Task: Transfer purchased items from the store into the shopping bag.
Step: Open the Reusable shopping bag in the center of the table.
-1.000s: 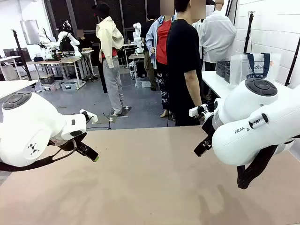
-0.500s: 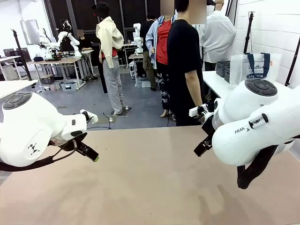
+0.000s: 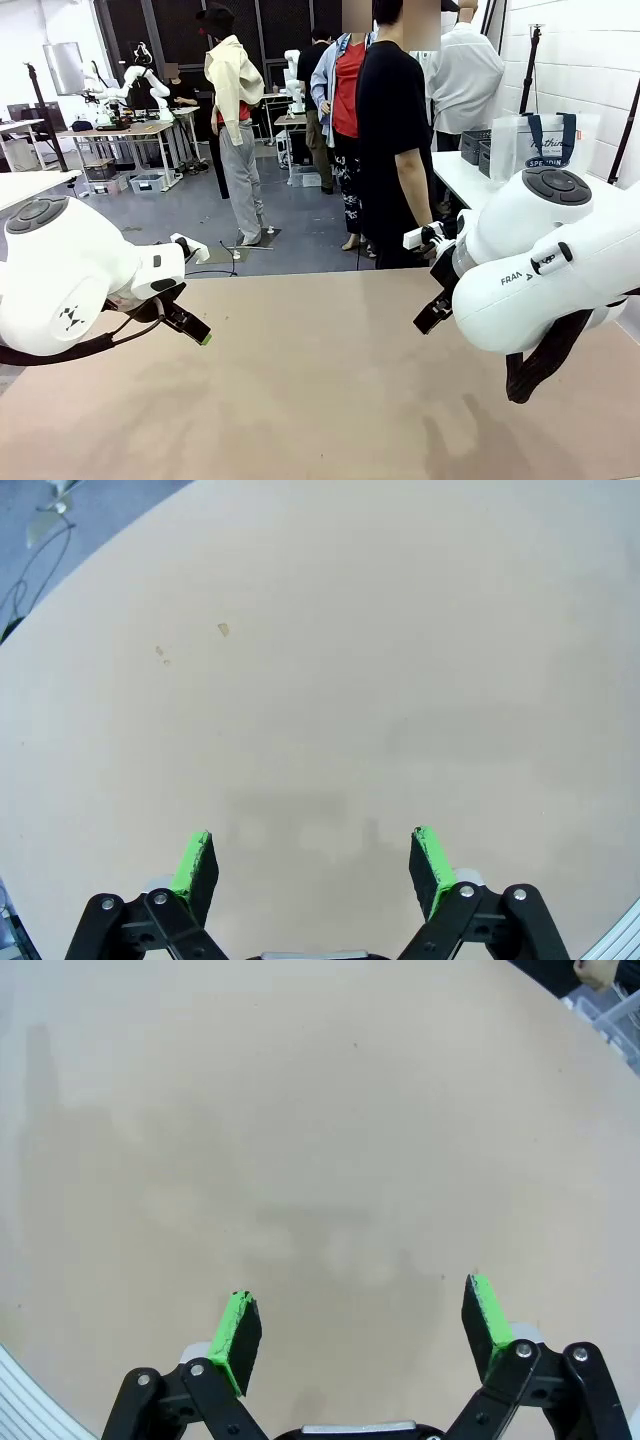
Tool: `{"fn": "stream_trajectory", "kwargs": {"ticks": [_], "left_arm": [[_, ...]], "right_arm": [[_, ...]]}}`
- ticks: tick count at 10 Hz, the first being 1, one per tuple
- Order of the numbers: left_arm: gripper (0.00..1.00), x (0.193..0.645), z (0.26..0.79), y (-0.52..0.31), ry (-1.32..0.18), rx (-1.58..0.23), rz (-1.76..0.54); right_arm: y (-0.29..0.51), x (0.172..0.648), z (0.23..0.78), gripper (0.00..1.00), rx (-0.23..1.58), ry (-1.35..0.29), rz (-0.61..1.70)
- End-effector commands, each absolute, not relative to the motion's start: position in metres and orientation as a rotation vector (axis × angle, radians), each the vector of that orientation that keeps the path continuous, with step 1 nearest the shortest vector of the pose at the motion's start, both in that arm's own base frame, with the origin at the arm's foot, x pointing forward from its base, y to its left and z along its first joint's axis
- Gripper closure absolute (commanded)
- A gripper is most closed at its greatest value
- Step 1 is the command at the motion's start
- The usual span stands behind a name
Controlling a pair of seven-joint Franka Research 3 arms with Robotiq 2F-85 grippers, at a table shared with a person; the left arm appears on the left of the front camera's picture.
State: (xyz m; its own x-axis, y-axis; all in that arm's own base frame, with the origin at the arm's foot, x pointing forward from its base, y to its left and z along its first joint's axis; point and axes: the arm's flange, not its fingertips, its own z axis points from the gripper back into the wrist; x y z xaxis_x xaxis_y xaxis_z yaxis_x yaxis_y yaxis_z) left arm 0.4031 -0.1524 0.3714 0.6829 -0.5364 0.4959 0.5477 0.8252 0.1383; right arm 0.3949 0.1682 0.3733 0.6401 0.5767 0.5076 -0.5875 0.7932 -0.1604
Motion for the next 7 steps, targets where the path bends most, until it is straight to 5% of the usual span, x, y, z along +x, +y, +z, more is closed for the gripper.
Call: {"fn": "stream_trajectory", "kwargs": {"ticks": [1, 7], "left_arm": [[0.00, 0.4035, 0.3714, -0.1513, -0.549, -0.022, -0.605], [0.00, 0.4035, 0.3714, -0.1513, -0.549, -0.022, -0.605]], "right_arm": [[0.1680, 0.3949, 0.3733, 0.00, 0.020, -0.572, 0.664], [0.1680, 0.3949, 0.3733, 0.00, 0.020, -0.572, 0.664]]}}
